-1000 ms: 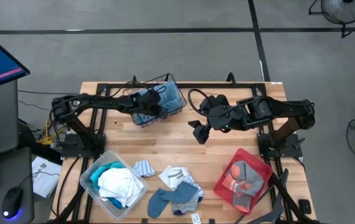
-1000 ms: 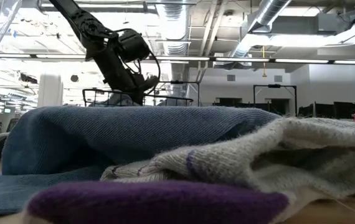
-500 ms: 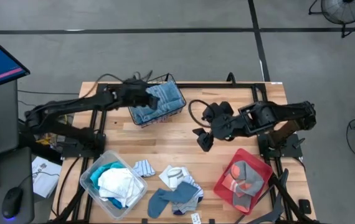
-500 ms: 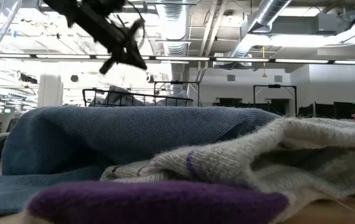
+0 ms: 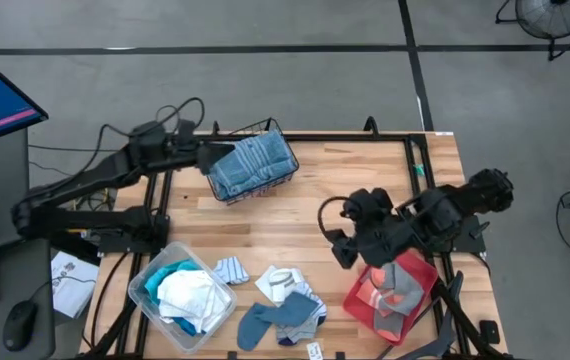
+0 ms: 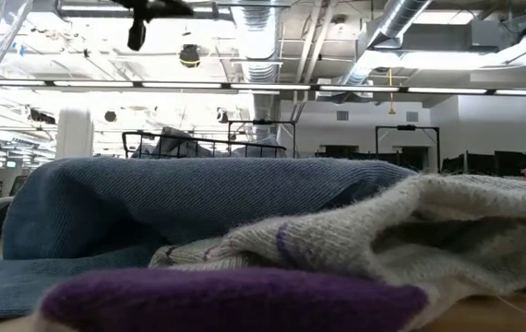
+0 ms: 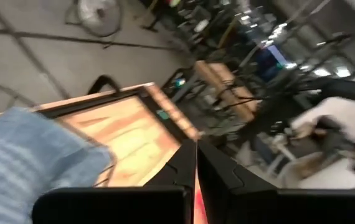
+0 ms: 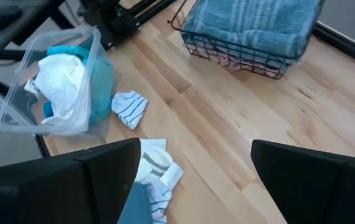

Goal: Pick & Place Cloths
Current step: Put the blue sock into the red bin

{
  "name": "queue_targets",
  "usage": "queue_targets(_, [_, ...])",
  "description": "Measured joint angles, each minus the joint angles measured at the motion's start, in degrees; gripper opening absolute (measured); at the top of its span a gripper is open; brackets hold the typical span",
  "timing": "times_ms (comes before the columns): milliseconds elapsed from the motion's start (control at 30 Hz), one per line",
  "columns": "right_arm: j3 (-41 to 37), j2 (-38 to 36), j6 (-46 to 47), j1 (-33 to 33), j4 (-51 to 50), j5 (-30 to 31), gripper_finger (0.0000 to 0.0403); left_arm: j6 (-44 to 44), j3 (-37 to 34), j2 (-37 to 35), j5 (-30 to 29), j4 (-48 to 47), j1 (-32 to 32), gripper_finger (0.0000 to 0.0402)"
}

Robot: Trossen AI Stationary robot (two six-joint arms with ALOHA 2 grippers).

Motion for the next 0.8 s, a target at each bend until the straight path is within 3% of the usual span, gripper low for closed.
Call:
queue_targets(500, [0.00,0.02,11.37,9.50,-2.55,9.95,0.0301,-4.53,0.02,-5.70,1.65,4.69,-9.67,0.0001])
queue_targets(800, [0.00,0.02,11.46,9.86,-2.11,10.47,0.0301,-5.90,0.02,-7.63,1.64,6.54,-19.05,0.0001])
